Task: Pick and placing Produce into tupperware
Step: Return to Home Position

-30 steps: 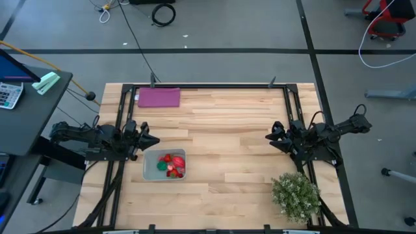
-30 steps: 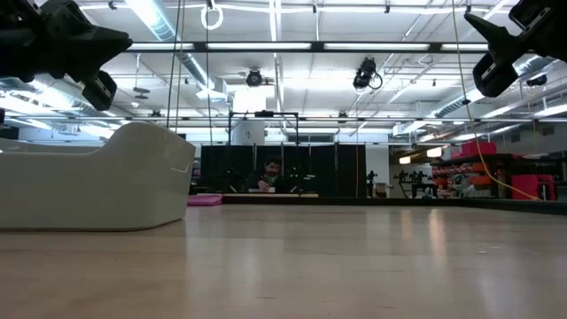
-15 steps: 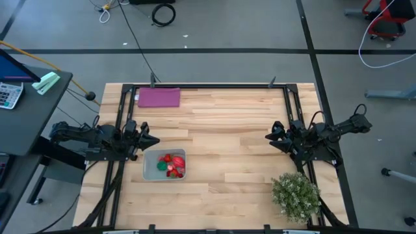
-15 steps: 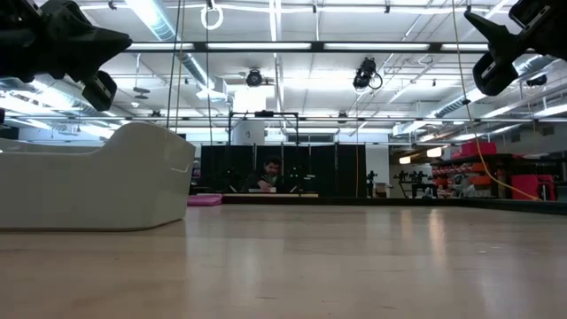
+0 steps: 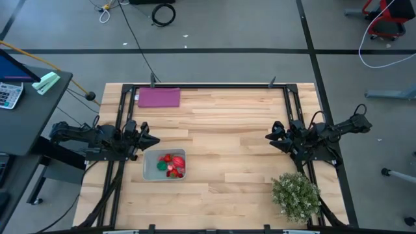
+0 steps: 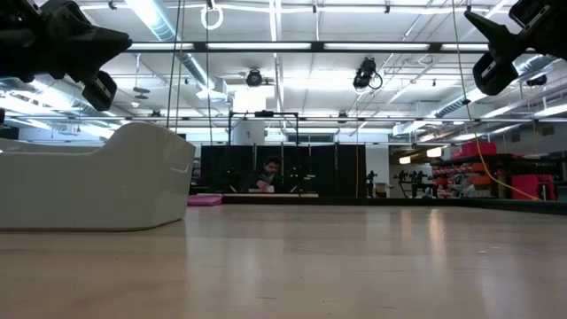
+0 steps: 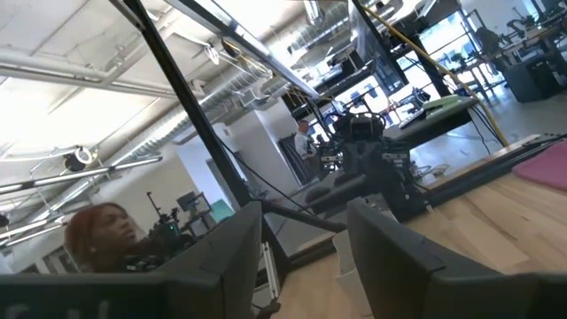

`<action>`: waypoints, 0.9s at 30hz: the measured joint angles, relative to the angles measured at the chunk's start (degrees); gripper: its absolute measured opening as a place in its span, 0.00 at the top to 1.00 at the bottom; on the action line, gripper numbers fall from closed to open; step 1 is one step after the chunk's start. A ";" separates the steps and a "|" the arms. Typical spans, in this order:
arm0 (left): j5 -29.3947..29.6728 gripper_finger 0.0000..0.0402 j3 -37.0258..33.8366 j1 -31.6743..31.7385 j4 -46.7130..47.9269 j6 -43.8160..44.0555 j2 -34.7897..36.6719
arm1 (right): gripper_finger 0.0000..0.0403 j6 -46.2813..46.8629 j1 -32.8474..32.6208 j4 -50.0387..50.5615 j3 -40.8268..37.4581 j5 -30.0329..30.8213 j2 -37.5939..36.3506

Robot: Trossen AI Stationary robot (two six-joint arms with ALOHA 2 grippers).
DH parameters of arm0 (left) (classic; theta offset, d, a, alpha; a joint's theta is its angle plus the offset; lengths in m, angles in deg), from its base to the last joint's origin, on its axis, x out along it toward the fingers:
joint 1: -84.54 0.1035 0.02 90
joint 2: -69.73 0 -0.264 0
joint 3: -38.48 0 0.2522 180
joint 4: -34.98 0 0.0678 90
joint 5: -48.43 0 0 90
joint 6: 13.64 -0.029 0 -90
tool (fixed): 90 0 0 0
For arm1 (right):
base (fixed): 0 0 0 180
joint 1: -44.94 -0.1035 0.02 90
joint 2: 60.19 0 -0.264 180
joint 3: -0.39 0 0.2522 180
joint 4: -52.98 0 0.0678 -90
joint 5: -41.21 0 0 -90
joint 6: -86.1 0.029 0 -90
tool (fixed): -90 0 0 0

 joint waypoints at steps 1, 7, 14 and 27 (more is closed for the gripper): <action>0.00 0.93 0.00 0.00 0.00 0.00 0.00 | 0.56 0.00 0.00 0.01 0.00 0.00 0.00; 0.00 0.94 0.00 0.00 0.00 -0.02 0.00 | 0.56 0.00 0.00 -0.01 0.02 0.00 0.00; 0.00 0.91 0.00 0.00 0.00 0.00 0.00 | 0.56 0.00 0.00 0.01 0.09 0.00 0.00; -0.01 0.94 0.00 0.00 -0.02 0.01 0.00 | 0.56 0.00 0.00 0.01 0.11 0.00 0.00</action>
